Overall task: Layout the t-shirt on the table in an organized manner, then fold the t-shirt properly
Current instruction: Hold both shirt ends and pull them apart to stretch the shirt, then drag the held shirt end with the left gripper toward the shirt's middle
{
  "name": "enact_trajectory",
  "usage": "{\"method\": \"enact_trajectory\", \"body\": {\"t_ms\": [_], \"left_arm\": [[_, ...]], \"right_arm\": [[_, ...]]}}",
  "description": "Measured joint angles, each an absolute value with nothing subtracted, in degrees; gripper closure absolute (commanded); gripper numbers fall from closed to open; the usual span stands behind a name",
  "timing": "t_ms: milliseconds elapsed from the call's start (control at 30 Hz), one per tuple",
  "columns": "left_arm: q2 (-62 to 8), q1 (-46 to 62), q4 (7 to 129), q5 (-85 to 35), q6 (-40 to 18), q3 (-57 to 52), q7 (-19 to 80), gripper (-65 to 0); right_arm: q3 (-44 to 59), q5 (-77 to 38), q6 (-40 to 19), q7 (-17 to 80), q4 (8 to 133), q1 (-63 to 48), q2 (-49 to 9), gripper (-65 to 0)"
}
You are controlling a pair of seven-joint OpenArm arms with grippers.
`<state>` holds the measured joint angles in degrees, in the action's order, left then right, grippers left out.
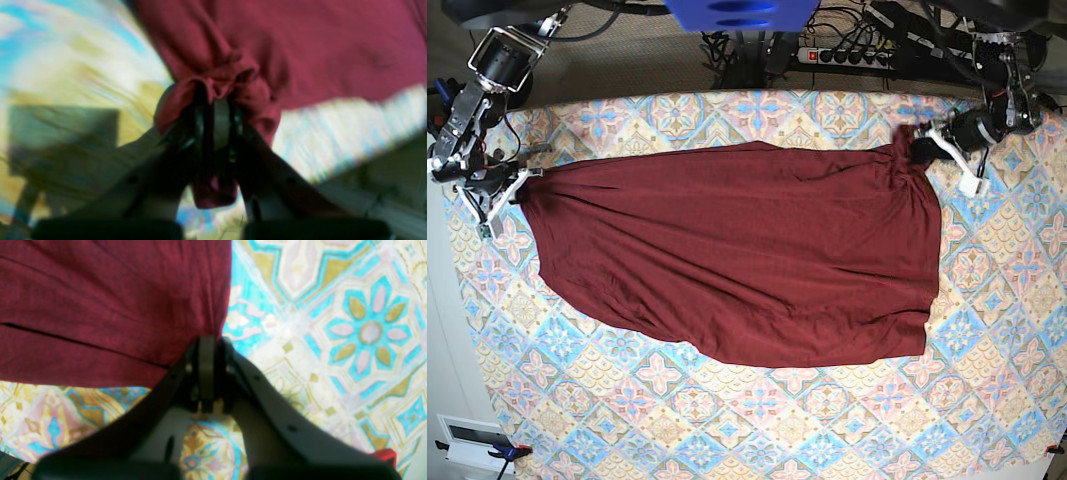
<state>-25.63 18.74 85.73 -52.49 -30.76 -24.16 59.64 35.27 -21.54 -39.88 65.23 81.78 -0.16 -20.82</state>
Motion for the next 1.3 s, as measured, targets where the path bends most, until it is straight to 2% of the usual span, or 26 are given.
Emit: {"method": "enact_trajectory", "body": {"t_ms": [100,233,367,600,767,967,1067,1167,1300], "left_arm": [[-28.4,20.5,90.2,-54.9,-30.0,-27.5,59.1,0.0],[-28.0,20.8,95.2,-57.6,-30.5,-31.8,59.4,0.0],[-27.8,21.7,95.4,-56.7,-30.5,-36.1,63.3,0.0],[-27.8,21.6,95.4,-57.1,-30.5,-40.1,63.1,0.0],[-27.7,20.7,95.3,-55.7,-30.5,-37.6,62.8,0.0],[-27.3,18.1,95.1,-43.5,-30.4,-29.0,60.8,-0.7],[-27.3,18.7,95.0,-39.6,-30.1,-24.5,61.9,-6.7],[-30.0,20.4,95.1,-40.6,-30.8,-20.8,63.2,-17.5],[-32.7,23.3,95.1,-40.9,-30.2,-22.0,63.6,-32.4]], "right_arm": [[35.3,-21.4,-39.9,65.2,81.8,-0.2,-20.9,0.0],[35.2,-21.6,-39.9,65.1,81.8,-0.1,-20.6,0.0],[35.2,-21.5,-39.9,65.3,81.8,-0.4,-21.0,0.0],[35.0,-22.2,-39.9,67.2,86.3,-3.9,-20.8,0.0],[35.0,-21.9,-39.9,66.9,87.4,-3.6,-20.8,0.0],[35.0,-21.9,-39.9,67.1,87.5,-4.0,-20.8,0.0],[35.1,-21.8,-39.9,67.1,87.3,-3.7,-20.8,0.0],[35.1,-21.9,-39.9,66.8,87.3,-3.5,-20.8,0.0],[35.1,-21.8,-39.9,66.8,87.2,-3.6,-20.8,0.0]]}}
